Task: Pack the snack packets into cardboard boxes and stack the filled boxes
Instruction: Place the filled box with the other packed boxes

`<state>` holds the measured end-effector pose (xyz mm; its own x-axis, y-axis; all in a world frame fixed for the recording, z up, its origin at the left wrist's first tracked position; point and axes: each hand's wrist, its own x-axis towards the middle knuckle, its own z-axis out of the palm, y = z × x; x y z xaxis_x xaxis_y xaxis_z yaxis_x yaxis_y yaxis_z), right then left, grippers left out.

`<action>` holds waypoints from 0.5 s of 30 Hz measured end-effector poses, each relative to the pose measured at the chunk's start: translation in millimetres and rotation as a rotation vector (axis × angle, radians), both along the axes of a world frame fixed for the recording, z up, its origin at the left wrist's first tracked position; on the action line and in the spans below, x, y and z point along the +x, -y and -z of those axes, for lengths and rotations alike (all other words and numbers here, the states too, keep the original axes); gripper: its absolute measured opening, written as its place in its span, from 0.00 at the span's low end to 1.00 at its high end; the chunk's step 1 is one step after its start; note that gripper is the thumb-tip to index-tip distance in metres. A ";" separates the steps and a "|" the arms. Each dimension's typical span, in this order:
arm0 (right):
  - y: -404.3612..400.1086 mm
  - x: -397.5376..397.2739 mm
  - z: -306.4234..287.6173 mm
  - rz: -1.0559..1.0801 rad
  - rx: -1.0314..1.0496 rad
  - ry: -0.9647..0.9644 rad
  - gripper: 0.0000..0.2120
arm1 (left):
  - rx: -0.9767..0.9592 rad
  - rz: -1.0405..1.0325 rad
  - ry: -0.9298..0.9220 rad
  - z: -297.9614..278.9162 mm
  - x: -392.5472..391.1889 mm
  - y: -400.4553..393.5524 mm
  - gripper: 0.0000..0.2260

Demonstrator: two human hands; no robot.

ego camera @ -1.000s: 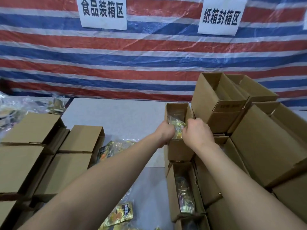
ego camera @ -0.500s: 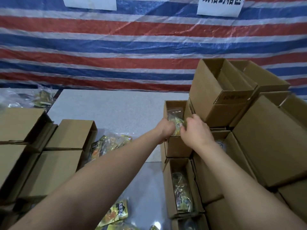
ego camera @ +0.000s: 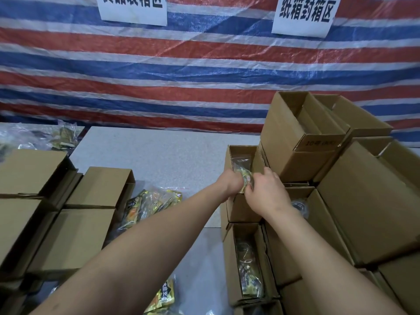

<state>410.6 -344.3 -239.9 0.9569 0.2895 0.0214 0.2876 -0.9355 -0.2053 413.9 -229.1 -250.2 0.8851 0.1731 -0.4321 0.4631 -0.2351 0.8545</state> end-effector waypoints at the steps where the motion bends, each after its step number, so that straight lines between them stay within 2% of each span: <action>1: 0.8 0.3 0.4 -0.003 -0.005 -0.002 0.16 | 0.012 0.012 0.000 -0.8 1.1 0.3 0.12; 10: 4.7 -0.9 2.4 -0.008 -0.009 0.003 0.16 | 0.022 0.028 -0.034 1.1 -2.1 2.6 0.31; 15: -0.4 -4.1 -4.5 -0.025 -0.006 0.037 0.17 | 0.004 -0.004 0.022 0.1 -16.7 -10.3 0.34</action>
<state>406.5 -344.0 -235.4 0.9480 0.3135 0.0552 0.3182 -0.9291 -0.1883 397.3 -218.8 -250.2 0.8934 0.1786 -0.4122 0.4456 -0.2363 0.8635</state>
